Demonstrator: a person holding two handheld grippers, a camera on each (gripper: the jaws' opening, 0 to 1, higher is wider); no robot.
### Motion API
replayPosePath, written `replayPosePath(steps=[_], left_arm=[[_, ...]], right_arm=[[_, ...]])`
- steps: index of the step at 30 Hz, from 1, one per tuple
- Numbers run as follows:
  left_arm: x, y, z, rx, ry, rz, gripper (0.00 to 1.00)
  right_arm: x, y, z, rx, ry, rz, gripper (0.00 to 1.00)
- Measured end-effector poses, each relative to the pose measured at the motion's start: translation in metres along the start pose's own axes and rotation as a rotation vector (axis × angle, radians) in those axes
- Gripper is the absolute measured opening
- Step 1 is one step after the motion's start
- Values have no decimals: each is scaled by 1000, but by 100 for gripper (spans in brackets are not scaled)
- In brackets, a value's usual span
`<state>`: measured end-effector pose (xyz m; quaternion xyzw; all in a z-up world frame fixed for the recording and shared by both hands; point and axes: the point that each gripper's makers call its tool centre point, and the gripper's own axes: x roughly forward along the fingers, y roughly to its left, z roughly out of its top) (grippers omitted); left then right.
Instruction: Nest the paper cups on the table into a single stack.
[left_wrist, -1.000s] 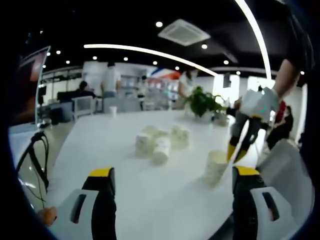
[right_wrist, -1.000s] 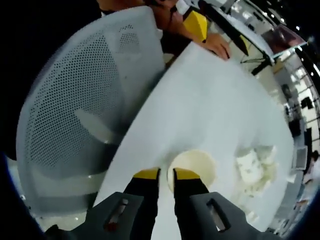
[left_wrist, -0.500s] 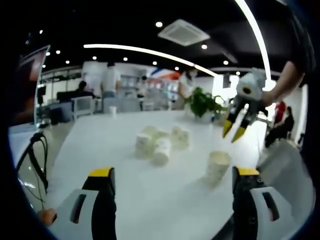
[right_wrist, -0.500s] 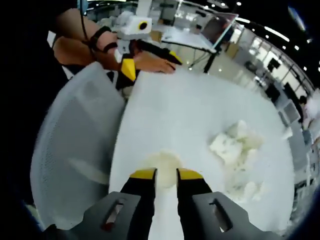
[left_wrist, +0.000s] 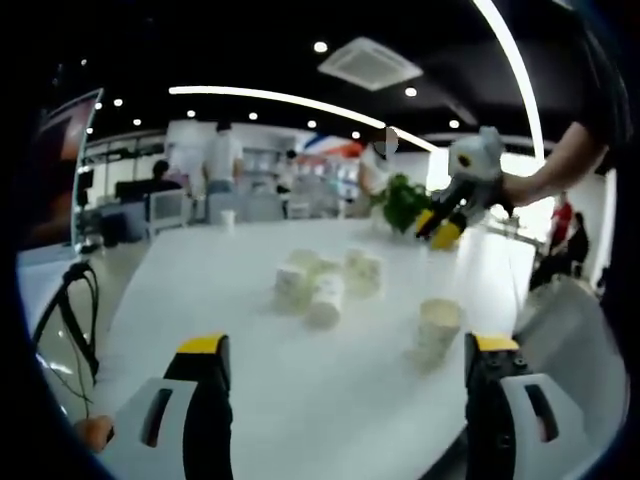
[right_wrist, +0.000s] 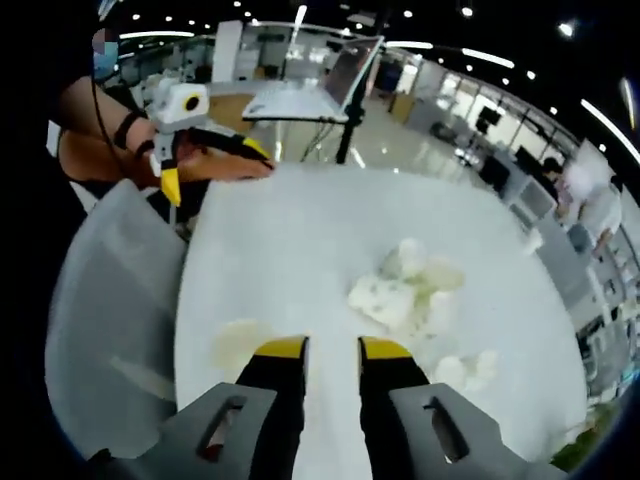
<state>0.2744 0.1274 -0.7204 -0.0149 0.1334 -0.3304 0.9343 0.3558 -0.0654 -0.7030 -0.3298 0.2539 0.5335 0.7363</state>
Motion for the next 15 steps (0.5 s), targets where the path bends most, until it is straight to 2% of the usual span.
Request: replayPosePath(steps=[3, 15], left_arm=[[1, -2, -2, -4, 9, -5, 98], [-2, -3, -1, -1, 5, 0, 98]], right_arm=[[3, -10, 4, -7, 2, -7, 13], [12, -60, 23, -60, 37, -43, 14]])
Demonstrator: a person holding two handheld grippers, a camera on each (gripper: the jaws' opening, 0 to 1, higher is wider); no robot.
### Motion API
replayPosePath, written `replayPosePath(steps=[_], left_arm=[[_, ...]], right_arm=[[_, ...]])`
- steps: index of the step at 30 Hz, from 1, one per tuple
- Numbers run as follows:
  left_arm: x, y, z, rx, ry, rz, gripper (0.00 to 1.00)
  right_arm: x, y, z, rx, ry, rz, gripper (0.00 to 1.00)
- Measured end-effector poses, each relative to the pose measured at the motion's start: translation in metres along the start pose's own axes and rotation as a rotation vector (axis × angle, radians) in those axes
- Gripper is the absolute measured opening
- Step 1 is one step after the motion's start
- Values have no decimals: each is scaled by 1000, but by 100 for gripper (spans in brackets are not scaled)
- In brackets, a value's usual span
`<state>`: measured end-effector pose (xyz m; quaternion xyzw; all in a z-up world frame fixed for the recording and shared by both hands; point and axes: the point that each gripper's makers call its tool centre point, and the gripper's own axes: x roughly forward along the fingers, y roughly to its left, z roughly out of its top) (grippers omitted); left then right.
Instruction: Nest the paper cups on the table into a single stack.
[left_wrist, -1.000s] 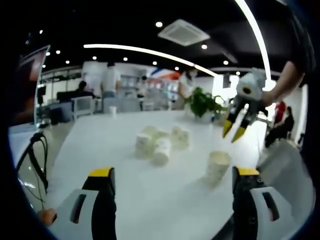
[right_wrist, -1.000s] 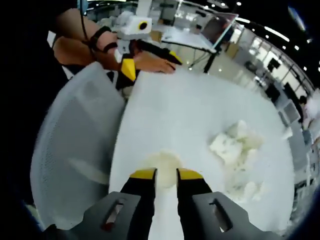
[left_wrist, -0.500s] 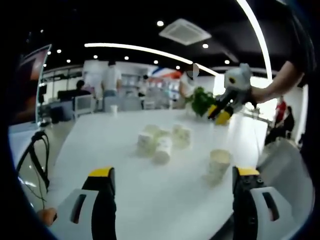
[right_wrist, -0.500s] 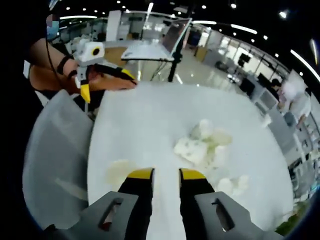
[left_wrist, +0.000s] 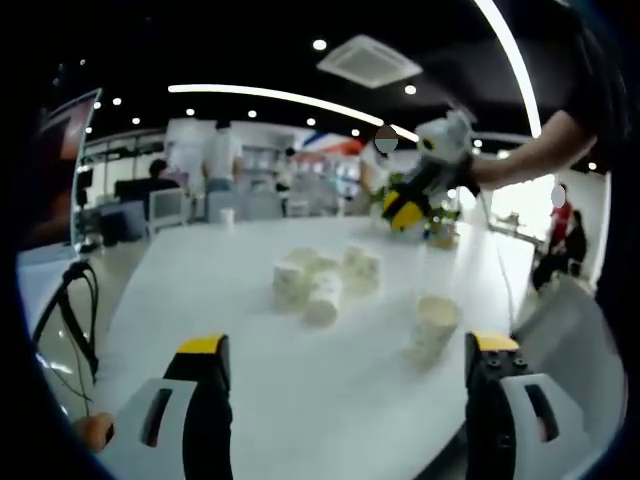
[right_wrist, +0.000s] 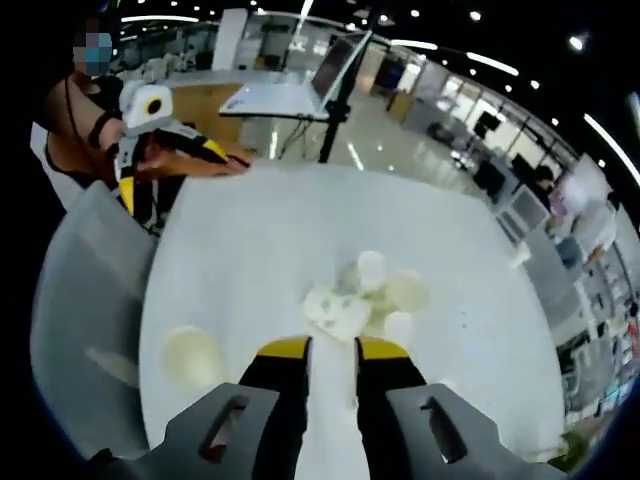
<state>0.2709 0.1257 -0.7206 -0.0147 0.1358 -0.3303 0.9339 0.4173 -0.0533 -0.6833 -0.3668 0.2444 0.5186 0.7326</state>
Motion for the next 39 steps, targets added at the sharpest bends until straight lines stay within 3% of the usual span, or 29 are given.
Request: replayPosePath(steps=[26, 39], left_arm=[[1, 6, -3, -16, -6, 14, 98], [8, 1, -5, -15, 0, 0, 98]], right_arm=[[32, -67, 33, -81, 46, 24, 14], [82, -66, 14, -137, 128, 89, 14]])
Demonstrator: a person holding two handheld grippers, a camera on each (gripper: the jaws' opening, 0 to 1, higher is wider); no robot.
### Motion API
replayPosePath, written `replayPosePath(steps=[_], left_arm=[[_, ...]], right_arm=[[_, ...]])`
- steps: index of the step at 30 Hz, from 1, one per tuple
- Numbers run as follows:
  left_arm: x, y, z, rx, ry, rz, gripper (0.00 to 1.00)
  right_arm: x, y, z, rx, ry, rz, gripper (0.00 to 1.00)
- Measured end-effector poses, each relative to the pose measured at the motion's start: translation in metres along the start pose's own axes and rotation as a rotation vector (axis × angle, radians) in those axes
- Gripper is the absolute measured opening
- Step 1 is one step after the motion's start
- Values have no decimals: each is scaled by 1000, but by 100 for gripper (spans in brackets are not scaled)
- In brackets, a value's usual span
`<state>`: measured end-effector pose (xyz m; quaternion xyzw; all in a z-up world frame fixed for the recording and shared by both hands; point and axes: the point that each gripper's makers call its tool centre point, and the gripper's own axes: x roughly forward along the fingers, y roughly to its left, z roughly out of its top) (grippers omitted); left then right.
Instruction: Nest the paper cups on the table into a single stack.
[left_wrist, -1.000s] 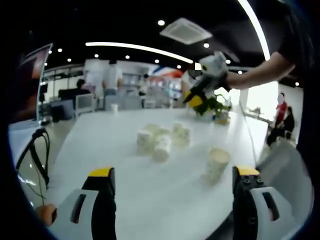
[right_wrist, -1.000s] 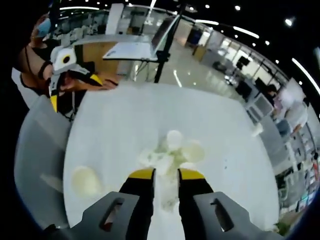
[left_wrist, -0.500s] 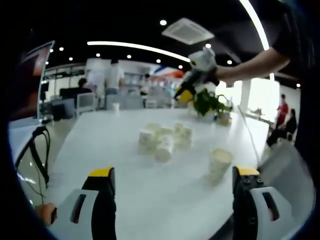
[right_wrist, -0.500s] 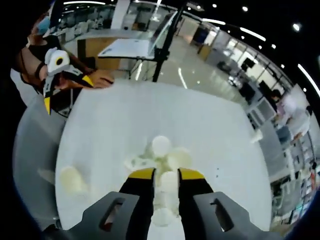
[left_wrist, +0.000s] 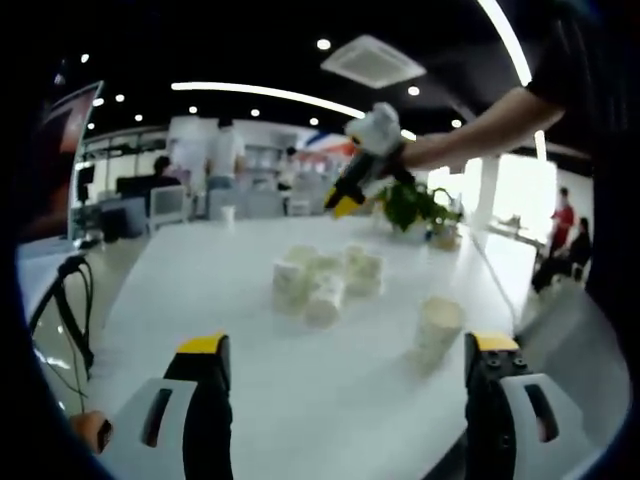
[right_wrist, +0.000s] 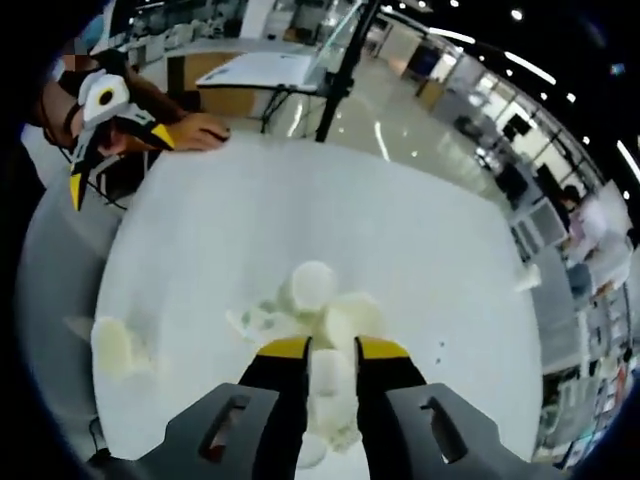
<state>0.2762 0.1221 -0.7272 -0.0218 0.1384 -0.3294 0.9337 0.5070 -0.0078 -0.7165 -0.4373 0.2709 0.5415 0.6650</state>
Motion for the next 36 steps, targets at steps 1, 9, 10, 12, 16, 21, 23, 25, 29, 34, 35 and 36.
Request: replayPosePath(steps=[1, 9, 10, 12, 16, 21, 23, 25, 29, 34, 35, 36], left_arm=[[1, 0, -1, -1, 4, 0, 98], [0, 0, -7, 0, 17, -3, 97], [-1, 1, -8, -6, 19, 0, 97], [-4, 2, -7, -4, 14, 6, 98], [-7, 2, -10, -8, 15, 12, 98], [-8, 2, -12, -13, 20, 13, 98], [-7, 3, -12, -13, 22, 14, 98], [-5, 4, -12, -18, 22, 16, 98], [-4, 3, -15, -13, 36, 5, 98], [-4, 8, -14, -19, 36, 9, 98], [-4, 8, -14, -21, 36, 9, 98], [-4, 8, -15, -22, 38, 10, 98]], right_arm=[[4, 2, 0, -6, 2, 6, 14], [25, 7, 3, -31, 14, 30, 14], [29, 8, 3, -29, 14, 34, 14], [33, 10, 4, -39, 14, 36, 13], [43, 11, 2, -53, 27, 42, 13], [55, 7, -5, -63, 55, 59, 12], [58, 5, -8, -64, 60, 63, 12], [61, 4, -10, -65, 65, 69, 11], [69, 3, -15, -63, 83, 78, 11], [75, -1, -15, -53, 87, 83, 9], [76, 0, -14, -52, 87, 87, 8], [77, 1, -14, -57, 88, 91, 8]])
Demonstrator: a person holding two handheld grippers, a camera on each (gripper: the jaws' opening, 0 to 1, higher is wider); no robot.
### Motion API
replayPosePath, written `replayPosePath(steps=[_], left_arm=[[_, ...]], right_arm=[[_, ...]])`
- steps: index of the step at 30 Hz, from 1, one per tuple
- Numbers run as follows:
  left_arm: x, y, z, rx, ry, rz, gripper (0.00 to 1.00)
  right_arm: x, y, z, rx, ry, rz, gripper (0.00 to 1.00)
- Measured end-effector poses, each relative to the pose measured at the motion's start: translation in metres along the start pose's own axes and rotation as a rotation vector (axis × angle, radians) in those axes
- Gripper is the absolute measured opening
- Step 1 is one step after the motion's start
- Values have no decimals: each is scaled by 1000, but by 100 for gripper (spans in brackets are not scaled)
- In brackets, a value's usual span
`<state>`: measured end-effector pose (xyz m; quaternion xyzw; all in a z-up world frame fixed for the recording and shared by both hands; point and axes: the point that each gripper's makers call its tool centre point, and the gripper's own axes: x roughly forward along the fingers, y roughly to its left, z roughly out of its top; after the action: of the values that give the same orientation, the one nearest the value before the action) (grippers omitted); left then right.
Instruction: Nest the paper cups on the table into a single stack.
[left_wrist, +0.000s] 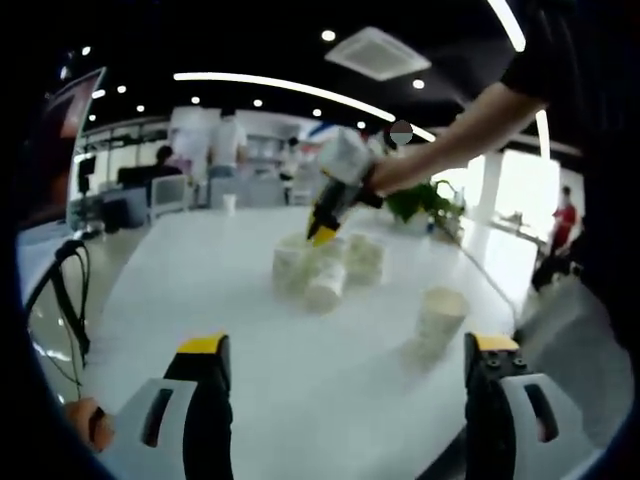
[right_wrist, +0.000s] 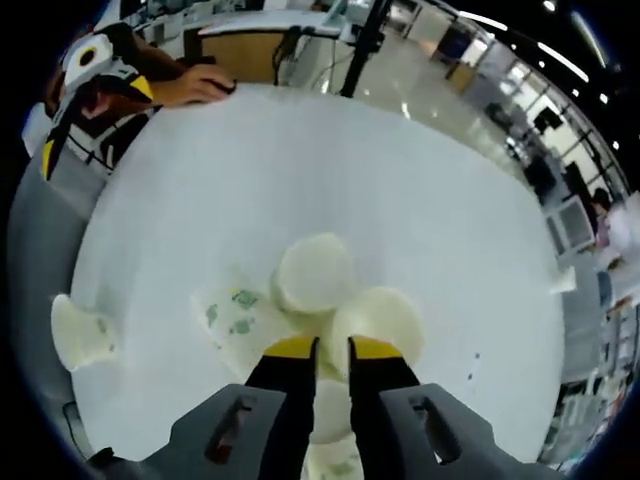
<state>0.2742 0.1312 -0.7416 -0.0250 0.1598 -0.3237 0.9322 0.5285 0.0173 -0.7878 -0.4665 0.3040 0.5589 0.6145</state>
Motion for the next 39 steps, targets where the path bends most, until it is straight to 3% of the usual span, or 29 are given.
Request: replayPosePath(steps=[14, 24, 33, 39], left_arm=[[-1, 3, -2, -8, 13, 8, 98], [2, 5, 1, -4, 14, 10, 98], [3, 2, 5, 5, 7, 3, 98], [2, -3, 13, 24, -5, -5, 98]], right_arm=[[11, 1, -1, -57, 24, 25, 0], [7, -8, -1, -64, 18, -14, 0], [-14, -13, 2, -57, -9, -58, 0], [-50, -16, 12, -15, -65, -117, 0]])
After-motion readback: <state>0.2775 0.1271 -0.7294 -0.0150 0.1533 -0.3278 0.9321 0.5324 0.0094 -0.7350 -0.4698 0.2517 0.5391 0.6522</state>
